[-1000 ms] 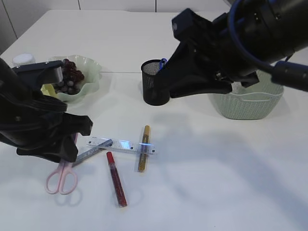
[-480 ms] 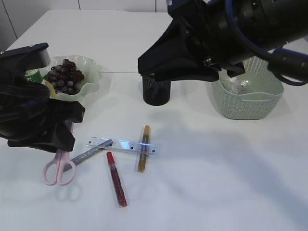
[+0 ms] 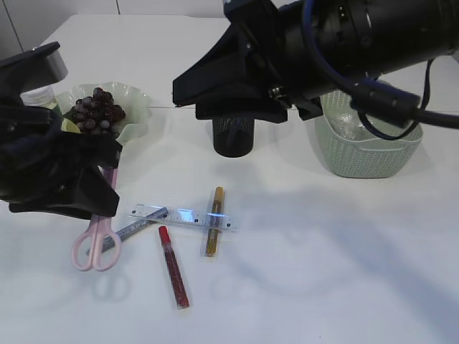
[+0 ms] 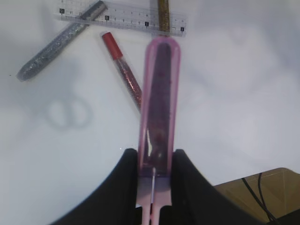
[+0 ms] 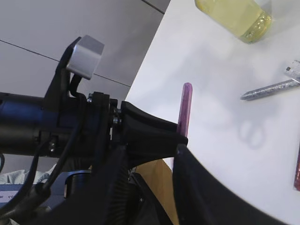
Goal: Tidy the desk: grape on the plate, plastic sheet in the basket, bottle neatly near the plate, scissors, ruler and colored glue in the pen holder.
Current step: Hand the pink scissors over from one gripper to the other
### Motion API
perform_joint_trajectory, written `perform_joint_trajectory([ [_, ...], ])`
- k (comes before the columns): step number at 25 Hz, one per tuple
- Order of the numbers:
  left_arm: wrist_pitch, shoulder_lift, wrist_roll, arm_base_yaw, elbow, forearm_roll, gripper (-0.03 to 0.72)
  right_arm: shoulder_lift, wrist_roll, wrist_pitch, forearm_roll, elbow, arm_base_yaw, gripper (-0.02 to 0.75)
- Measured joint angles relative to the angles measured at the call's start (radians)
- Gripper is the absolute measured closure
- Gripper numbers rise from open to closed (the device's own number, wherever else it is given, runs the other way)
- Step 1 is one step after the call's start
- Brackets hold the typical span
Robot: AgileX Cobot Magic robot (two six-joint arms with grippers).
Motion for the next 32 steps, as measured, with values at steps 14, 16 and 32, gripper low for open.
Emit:
perform_joint_trajectory([
  [14, -0.039, -0.012, 0.076, -0.002, -0.051, -0.064, 0.545, 0.057, -0.036, 0.035, 0.11, -0.041, 0.0, 0.465],
  [16, -0.05, -0.012, 0.081, -0.002, -0.051, -0.069, 0.545, 0.057, -0.039, 0.044, 0.128, -0.043, 0.0, 0.465],
  [32, -0.056, -0.012, 0.092, -0.002, -0.053, -0.092, 0.545, 0.111, -0.177, 0.009, 0.145, -0.045, 0.0, 0.465],
])
